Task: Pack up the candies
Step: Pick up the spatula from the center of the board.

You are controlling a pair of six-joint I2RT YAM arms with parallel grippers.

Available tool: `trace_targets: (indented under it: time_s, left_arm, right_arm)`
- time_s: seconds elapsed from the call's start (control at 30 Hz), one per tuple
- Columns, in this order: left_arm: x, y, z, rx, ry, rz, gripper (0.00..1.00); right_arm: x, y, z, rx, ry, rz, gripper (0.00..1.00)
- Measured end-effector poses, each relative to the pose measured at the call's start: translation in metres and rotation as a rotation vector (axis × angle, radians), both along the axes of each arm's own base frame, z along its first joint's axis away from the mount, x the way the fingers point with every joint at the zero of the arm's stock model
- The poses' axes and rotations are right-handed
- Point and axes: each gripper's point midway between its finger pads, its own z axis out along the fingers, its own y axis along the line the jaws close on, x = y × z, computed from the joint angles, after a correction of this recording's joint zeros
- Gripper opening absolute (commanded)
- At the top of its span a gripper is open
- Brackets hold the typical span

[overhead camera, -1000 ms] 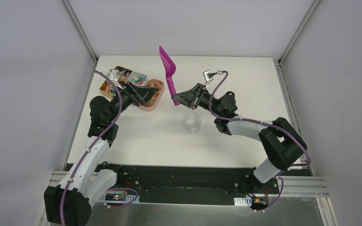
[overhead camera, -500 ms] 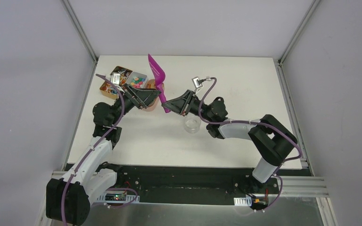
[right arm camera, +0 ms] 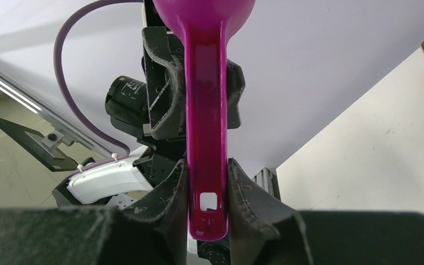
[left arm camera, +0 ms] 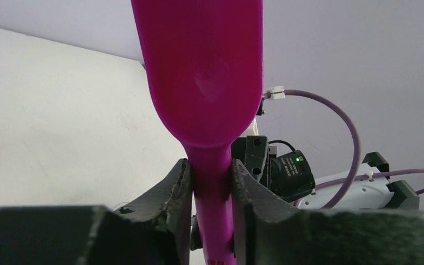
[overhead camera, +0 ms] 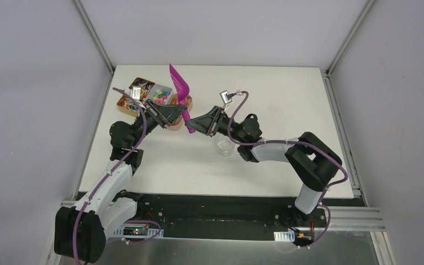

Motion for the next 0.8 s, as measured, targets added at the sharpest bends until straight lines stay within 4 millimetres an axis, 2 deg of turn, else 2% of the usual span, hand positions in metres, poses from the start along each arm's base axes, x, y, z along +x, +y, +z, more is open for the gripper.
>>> trace_targets:
  time_s: [0.03, 0.1, 0.2, 0.27, 0.43, 0.57, 0.63, 0.67, 0.8]
  left_arm:
    - [0.000, 0.000, 0.000, -0.003, 0.002, -0.001, 0.15]
    - [0.000, 0.000, 0.000, -0.006, 0.005, -0.001, 0.02]
    - [0.000, 0.000, 0.000, 0.000, -0.001, 0.002, 0.00]
    - [0.002, 0.001, -0.005, 0.025, 0.000, 0.011, 0.00]
    - [0.012, 0.003, -0.020, 0.166, 0.033, 0.051, 0.00]
    - [0.017, 0.009, -0.021, 0.324, 0.000, 0.087, 0.00]
    - [0.019, 0.014, -0.024, 0.399, -0.019, 0.113, 0.00]
    - [0.020, 0.019, -0.031, 0.463, -0.025, 0.129, 0.00]
    - [0.020, 0.023, -0.056, 0.586, 0.008, 0.147, 0.00]
  right_arm:
    - [0.000, 0.000, 0.000, 0.000, 0.000, -0.001, 0.18]
    - [0.000, 0.000, -0.001, -0.003, -0.001, 0.000, 0.38]
    - [0.001, 0.002, -0.003, -0.011, 0.005, 0.004, 0.63]
    - [0.002, 0.002, -0.007, -0.028, 0.019, 0.005, 0.75]
    - [0.015, -0.007, -0.022, -0.114, 0.077, -0.033, 0.78]
    - [0.035, -0.029, -0.017, -0.214, 0.095, -0.119, 0.77]
    - [0.050, -0.037, -0.006, -0.279, 0.094, -0.168, 0.76]
    - [0.066, -0.040, 0.012, -0.324, 0.075, -0.215, 0.76]
    - [0.088, -0.046, 0.045, -0.460, 0.025, -0.299, 0.73]
